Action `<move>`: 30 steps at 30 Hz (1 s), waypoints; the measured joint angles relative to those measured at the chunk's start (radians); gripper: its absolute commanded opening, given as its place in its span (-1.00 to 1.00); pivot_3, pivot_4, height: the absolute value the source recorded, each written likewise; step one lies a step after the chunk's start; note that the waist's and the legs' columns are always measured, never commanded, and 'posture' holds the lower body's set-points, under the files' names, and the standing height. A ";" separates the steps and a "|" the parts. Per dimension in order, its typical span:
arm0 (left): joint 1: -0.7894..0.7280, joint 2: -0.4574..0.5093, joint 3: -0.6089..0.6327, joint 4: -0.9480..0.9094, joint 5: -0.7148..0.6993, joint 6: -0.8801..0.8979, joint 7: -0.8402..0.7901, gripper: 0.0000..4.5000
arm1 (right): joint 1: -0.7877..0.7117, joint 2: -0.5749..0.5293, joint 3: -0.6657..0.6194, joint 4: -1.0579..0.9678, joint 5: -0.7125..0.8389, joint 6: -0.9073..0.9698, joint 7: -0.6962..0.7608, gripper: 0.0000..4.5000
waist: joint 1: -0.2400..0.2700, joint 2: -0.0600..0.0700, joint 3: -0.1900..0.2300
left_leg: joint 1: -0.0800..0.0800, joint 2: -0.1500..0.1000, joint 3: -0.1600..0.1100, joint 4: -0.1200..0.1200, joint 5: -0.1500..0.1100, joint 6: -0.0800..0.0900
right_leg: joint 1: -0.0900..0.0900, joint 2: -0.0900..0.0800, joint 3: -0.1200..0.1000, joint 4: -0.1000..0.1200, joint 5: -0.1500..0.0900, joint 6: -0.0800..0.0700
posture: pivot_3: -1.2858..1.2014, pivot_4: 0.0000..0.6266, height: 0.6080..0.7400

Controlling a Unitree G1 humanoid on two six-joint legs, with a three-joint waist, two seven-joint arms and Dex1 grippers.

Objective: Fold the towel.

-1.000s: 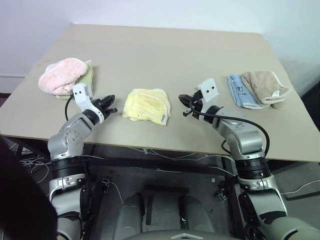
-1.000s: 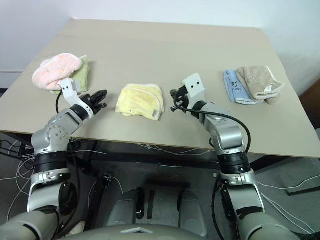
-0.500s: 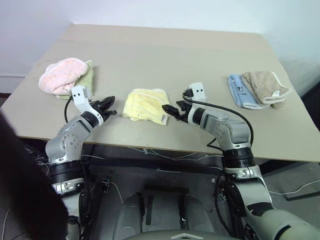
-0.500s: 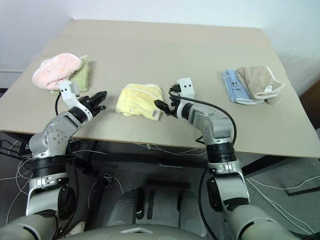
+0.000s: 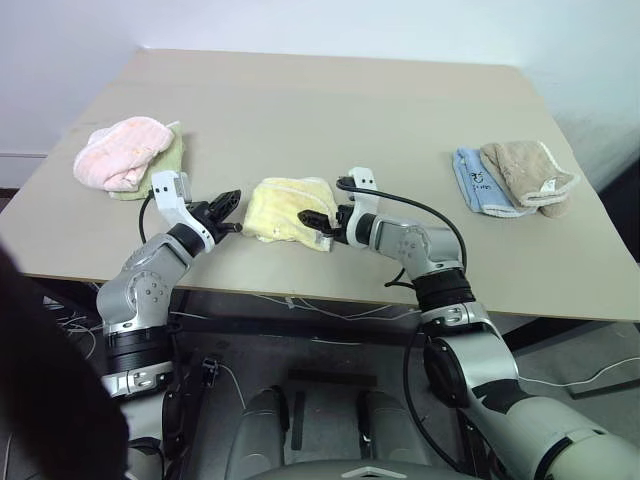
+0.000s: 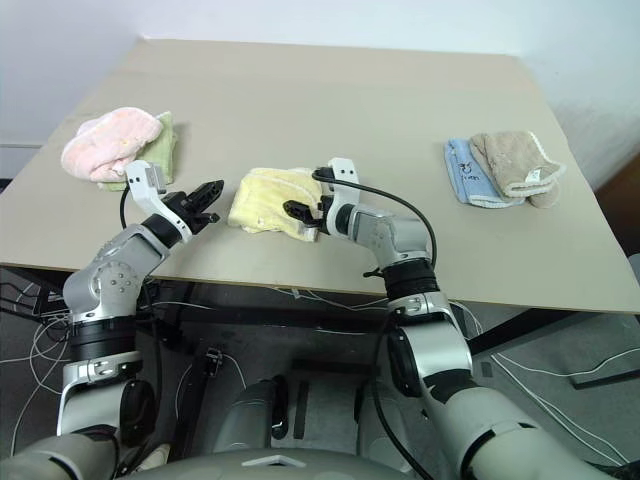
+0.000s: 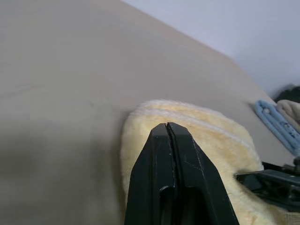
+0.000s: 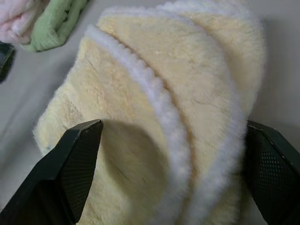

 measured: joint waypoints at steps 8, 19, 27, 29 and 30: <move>0.025 -0.015 -0.002 -0.028 -0.012 -0.010 0.009 -1.00 | 0.024 -0.004 -0.068 -0.047 0.057 0.043 -0.005 -0.60 | 0.007 0.000 0.000 | -0.001 0.000 0.000 0.000 0.000 0.000 | 0.000 0.000 0.000 -0.001 0.000 0.000 | 0.03 -0.52 0.82; 0.034 -0.082 -0.039 -0.073 -0.031 -0.013 0.041 -1.00 | 0.118 -0.074 -0.326 -0.301 0.216 0.124 -0.190 -1.00 | 0.009 0.000 0.000 | -0.001 0.000 0.000 0.000 0.000 0.000 | 0.000 0.000 0.000 -0.002 -0.001 -0.003 | 0.03 -0.52 0.82; 0.032 -0.076 -0.094 -0.094 -0.029 -0.029 -0.022 -1.00 | -0.039 -0.324 -0.542 -0.300 0.243 -0.022 -0.365 -1.00 | 0.009 0.001 0.001 | -0.001 0.000 0.000 -0.001 0.000 0.000 | 0.000 0.000 0.000 -0.004 -0.002 -0.003 | 0.03 -0.52 0.82; 0.032 -0.047 -0.145 -0.100 0.007 -0.068 -0.057 -1.00 | -0.089 -0.420 -0.577 -0.198 0.214 -0.092 -0.426 -1.00 | 0.012 0.001 0.000 | -0.001 -0.001 0.000 0.000 0.000 0.000 | 0.001 0.000 0.000 -0.005 -0.002 -0.003 | 0.03 -0.52 0.82; 0.033 -0.037 -0.163 -0.100 0.022 -0.083 -0.070 -1.00 | -0.097 -0.452 -0.598 -0.156 0.201 -0.118 -0.450 -1.00 | 0.011 0.000 0.000 | -0.001 -0.001 0.000 -0.001 0.000 0.000 | 0.001 0.000 0.000 -0.006 -0.002 -0.003 | 0.03 -0.52 0.82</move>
